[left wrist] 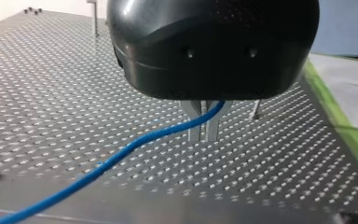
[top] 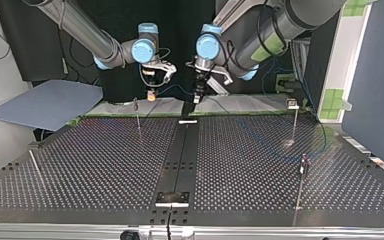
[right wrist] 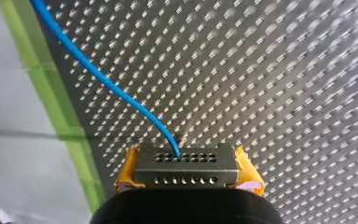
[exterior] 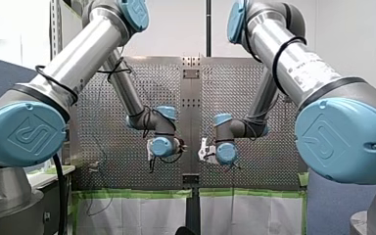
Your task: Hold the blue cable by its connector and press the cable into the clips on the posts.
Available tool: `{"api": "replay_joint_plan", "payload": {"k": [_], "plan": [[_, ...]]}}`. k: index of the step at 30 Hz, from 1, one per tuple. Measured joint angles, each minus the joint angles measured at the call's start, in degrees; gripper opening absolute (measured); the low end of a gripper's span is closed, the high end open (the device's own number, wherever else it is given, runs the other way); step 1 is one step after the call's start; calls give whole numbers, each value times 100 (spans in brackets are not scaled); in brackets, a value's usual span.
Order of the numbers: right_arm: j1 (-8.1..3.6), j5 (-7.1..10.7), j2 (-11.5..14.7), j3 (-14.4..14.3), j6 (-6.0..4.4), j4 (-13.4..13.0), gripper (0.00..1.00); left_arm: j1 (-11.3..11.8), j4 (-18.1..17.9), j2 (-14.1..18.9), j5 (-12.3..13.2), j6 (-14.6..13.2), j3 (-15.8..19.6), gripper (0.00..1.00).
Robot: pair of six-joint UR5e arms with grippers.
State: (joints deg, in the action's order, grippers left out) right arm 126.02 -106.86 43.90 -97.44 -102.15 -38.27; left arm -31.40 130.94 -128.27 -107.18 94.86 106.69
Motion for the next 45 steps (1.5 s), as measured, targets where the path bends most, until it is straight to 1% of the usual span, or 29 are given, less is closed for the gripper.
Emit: {"api": "replay_joint_plan", "payload": {"k": [1,3,7,12,16,21,24,27,29,34,37,45], "plan": [[-20,-22,-60,-6,-40,-42,0,-19,2,-46,5,-10,-35,0],[-53,-47,-155,-12,-78,-97,0,-68,2,-161,15,-21,-121,0],[-140,-81,-363,-16,-117,-208,0,-170,-6,-364,19,49,-285,0],[-191,-100,-453,-21,-127,-261,0,-268,65,-626,-7,103,-515,0],[-319,-224,-574,-54,-132,-321,0,-306,73,-796,-15,116,-576,0],[-455,-334,-617,-76,-133,-363,0,-357,77,-1022,-18,155,-642,0],[-554,-340,-621,-84,-120,-393,0,-422,78,-1168,-19,213,-753,0],[-690,-325,-622,-119,-66,-450,0,-460,71,-1310,-21,257,-832,0],[-785,-311,-623,-153,-40,-521,0,-484,70,-1410,-16,275,-882,0],[-1055,-323,-628,-187,-39,-652,0,-532,113,-1639,-13,289,-1007,0],[-1150,-324,-631,-187,-43,-725,0,-582,174,-1778,-15,291,-1092,0],[-1325,-317,-639,-192,-20,-800,0,-705,331,-2175,-70,295,-1314,0]]}}
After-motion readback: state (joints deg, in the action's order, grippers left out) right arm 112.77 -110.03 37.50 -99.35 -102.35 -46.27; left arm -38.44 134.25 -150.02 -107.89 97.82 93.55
